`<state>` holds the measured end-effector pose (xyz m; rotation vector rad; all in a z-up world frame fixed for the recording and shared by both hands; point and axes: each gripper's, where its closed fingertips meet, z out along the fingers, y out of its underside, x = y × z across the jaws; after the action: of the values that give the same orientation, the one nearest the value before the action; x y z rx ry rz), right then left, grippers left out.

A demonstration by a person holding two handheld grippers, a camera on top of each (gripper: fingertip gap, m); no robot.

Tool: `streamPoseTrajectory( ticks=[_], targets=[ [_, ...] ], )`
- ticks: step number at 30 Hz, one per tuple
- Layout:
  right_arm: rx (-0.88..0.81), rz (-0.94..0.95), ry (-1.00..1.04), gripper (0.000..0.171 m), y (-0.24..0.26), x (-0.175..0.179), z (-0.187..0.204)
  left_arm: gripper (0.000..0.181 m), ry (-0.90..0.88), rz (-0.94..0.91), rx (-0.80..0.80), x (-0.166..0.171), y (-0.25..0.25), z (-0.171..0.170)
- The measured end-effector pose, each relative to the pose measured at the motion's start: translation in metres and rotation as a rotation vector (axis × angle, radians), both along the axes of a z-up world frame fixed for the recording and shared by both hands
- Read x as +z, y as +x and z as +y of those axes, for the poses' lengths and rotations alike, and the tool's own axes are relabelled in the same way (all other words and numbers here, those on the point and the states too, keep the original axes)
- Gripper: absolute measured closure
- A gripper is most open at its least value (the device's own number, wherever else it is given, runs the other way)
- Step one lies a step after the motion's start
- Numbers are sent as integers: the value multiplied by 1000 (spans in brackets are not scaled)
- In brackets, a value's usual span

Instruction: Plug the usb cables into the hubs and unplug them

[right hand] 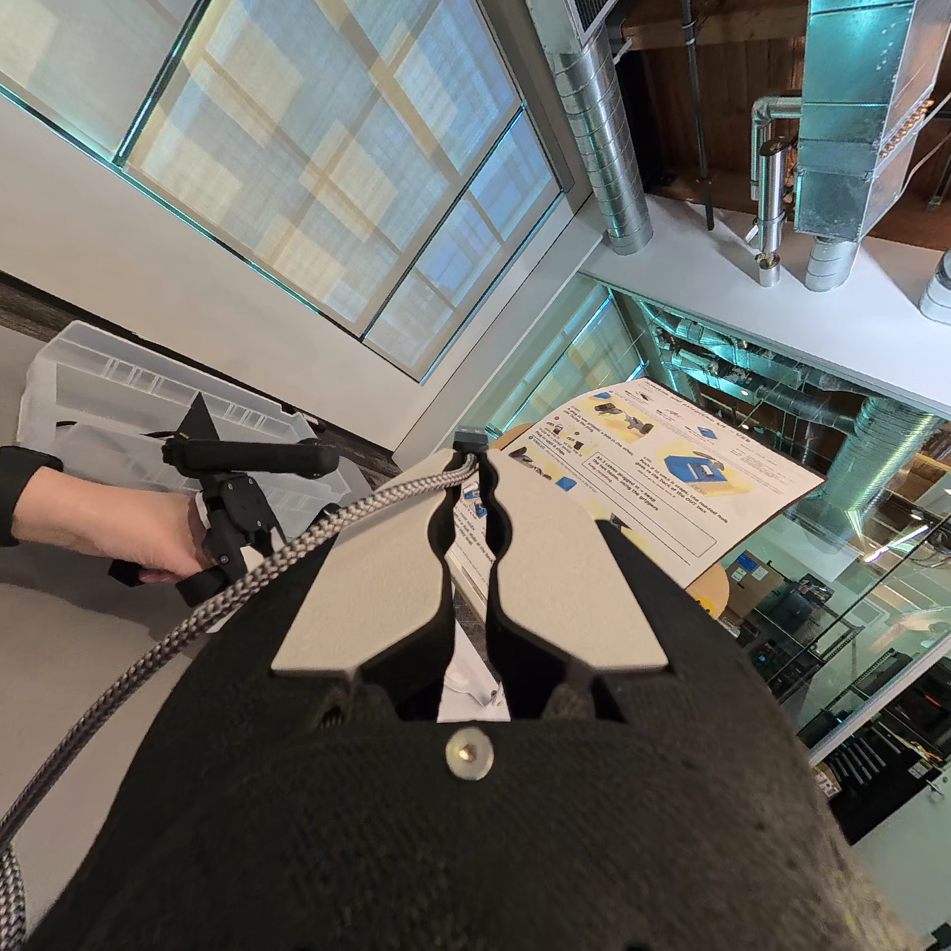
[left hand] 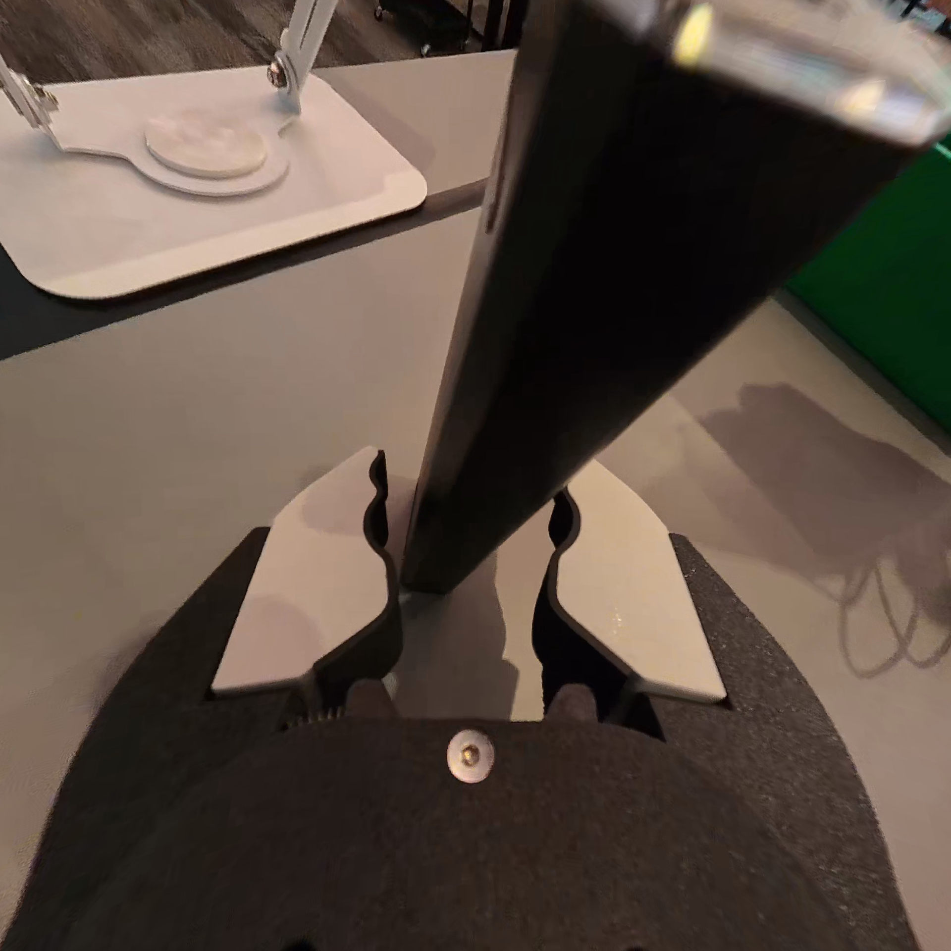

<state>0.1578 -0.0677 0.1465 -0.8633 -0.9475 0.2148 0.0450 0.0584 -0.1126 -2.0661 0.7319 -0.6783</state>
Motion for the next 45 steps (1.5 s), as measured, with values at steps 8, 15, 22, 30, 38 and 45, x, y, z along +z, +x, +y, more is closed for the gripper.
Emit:
streamPoseTrajectory(
  ticks=[8,15,22,30,38,45],
  targets=[
    [-1,-7,-8,164,1,-3,2,122,-100,135,-1,-32,-14,-10],
    [-2,-9,-8,164,2,-3,3,123,-43,147,17,-23,-15,-9],
    [-11,-14,0,164,5,-1,2,119,6,114,42,-6,-17,-4],
    [-13,-11,-17,164,4,-4,5,118,60,-23,74,8,-11,1],
    [-10,-38,-35,164,-4,-13,10,120,111,-33,72,4,-8,7],
    [90,-1,-102,164,-18,-27,15,123,110,-47,59,2,-4,11]
  ],
)
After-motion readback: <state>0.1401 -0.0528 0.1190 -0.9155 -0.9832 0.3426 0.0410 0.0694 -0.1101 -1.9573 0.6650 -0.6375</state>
